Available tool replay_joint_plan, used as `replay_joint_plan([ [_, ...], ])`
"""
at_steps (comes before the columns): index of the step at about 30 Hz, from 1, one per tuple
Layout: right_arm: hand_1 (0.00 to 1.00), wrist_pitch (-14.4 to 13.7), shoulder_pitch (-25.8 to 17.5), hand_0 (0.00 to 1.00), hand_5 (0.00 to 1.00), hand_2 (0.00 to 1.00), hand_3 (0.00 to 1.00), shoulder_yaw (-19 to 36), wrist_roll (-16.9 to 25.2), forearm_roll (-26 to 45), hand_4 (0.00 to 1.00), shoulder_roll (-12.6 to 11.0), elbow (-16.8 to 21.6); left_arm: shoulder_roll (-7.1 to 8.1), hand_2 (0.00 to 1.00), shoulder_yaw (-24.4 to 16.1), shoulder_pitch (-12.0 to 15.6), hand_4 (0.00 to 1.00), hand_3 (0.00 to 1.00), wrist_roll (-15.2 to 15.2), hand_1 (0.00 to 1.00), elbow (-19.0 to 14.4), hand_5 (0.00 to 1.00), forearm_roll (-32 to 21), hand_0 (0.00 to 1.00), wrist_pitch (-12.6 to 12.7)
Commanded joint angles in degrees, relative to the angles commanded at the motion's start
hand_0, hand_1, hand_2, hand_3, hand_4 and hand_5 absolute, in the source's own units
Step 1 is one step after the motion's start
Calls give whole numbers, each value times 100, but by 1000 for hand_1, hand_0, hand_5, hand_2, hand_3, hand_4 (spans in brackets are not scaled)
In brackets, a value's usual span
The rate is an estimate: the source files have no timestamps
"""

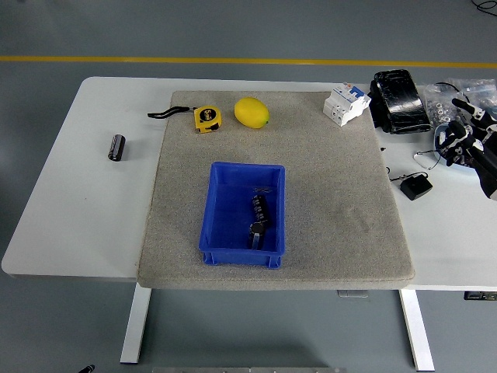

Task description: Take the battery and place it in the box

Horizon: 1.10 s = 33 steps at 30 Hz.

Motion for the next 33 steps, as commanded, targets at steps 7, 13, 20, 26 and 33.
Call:
replay_joint_plan([
  [7, 660, 234, -129, 616, 811, 749, 847, 60, -456, 1713, 998, 148, 90, 2, 842, 52, -6, 795, 833, -1, 718, 2, 853, -21, 728, -3],
  [13, 706, 188, -217, 693, 842, 768, 849, 208, -447, 2597, 998, 205, 38, 16, 841, 147, -2, 793, 833, -1, 718, 5, 852, -81, 727, -14],
  [20, 738, 167, -335, 741, 848, 791, 847, 368, -455, 2578, 998, 336, -33, 16, 840, 155, 15, 790, 831, 5, 717, 2, 854, -65, 726, -20],
  [26, 741, 129, -427, 747, 848, 791, 845, 514, -469, 2543, 998, 501, -109, 37, 840, 185, 30, 788, 830, 6, 717, 0, 855, -72, 726, -35],
  [33, 745, 77, -519, 760, 849, 794, 843, 667, -474, 2377, 998, 652, -229, 50, 840, 223, 33, 787, 830, 3, 716, 0, 855, -79, 726, -46],
])
